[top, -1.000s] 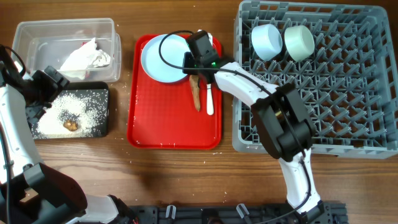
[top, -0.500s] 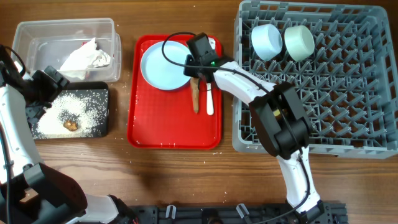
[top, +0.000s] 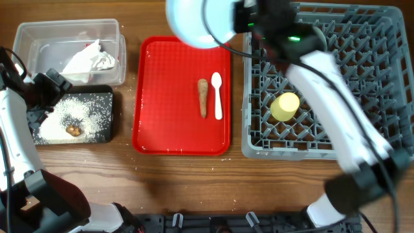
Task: Sort waste into correct bins and load items into the dishwasher rack
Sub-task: 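Lift the plate and stand it upright in the rack's right side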
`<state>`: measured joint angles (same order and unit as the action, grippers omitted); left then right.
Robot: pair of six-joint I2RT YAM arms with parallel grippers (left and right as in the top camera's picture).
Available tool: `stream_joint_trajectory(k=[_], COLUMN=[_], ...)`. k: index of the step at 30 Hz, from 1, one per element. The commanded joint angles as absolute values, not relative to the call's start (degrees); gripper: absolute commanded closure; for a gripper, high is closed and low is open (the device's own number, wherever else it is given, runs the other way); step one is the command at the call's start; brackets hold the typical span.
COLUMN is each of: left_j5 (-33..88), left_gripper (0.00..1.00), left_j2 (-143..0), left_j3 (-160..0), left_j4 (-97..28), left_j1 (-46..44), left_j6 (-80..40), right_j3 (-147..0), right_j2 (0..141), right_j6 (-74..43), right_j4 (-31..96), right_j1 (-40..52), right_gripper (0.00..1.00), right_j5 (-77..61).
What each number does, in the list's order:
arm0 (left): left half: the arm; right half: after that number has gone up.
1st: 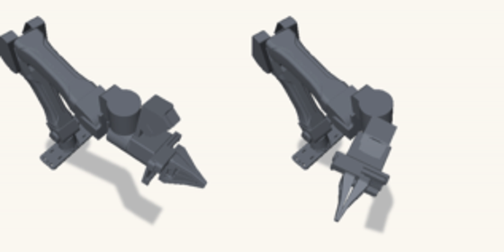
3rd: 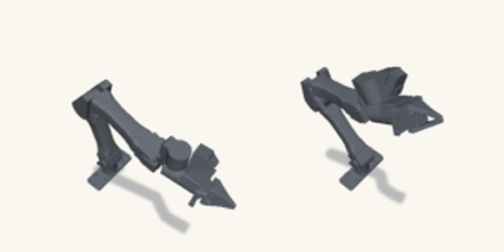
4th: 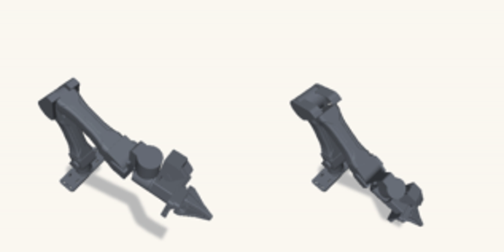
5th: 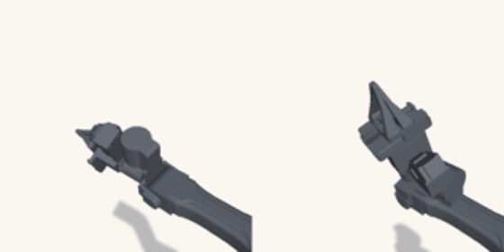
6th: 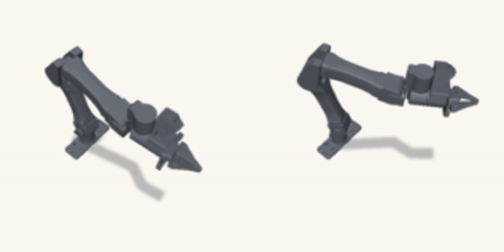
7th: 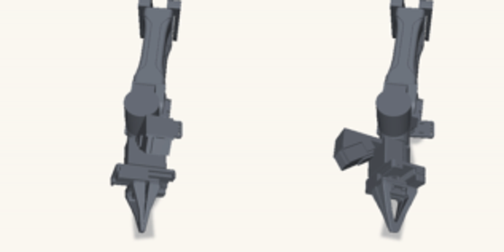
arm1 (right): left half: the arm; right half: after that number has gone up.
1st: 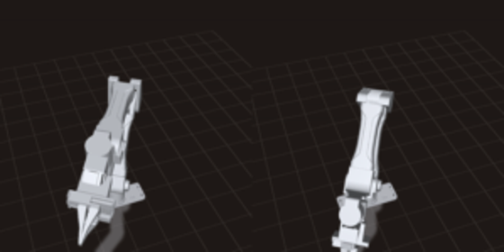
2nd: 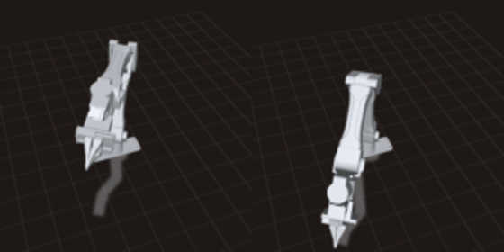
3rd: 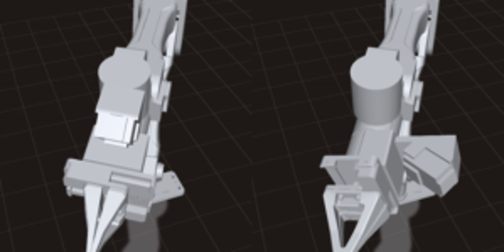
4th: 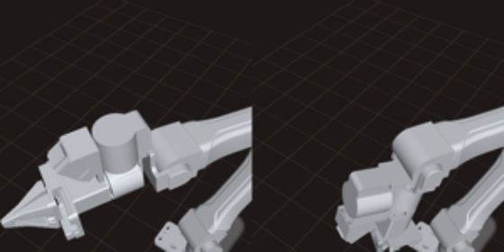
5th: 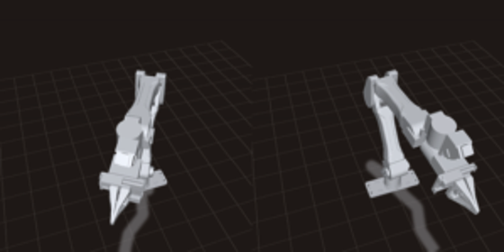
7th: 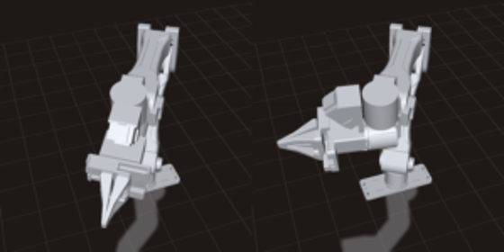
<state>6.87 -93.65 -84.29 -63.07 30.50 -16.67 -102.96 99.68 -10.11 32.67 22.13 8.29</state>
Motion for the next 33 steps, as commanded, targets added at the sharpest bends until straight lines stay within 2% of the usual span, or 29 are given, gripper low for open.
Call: stream_joint_trajectory(k=[1,5,11,19,25,30,33], left_j5=[6.74,6.74,6.74,6.74,6.74,6.74,6.74], left_gripper=[0.0,0.0,0.0,0.0,0.0,0.0,0.0], left_j2=[-92.79,-92.79,-92.79,-92.79,-92.79,-92.79,-92.79], left_j3=[-85.03,-85.03,-85.03,-85.03,-85.03,-85.03,-85.03], left_j4=[-63.07,-63.07,-63.07,-63.07,-63.07,-63.07,-63.07], left_j1=[30.87,30.87,30.87,30.87,30.87,30.87,30.87], left_j6=[-16.97,-16.97,-16.97,-16.97,-16.97,-16.97,-16.97], right_j3=[-103.5,-103.5,-103.37,-100.47,-100.47,-97.51,-90.61], right_j2=[92.44,89.08,89.03,91.81,93.97,94.04,94.21], right_j6=[1.19,10.68,17.28,30.55,32.99,32.18,30.15], right_j4=[38.22,46.74,58.3,57.69,54.76,55.18,54.13], right_j1=[18.31,13.17,4.25,-2.02,-2.11,-1.67,-1.06], right_gripper=[0.96,0.96,0.96,0.96,0.96,0.96,0.96], right_j5=[22.92,32.34,33.19,34.17,52.14,52.71,54.3])
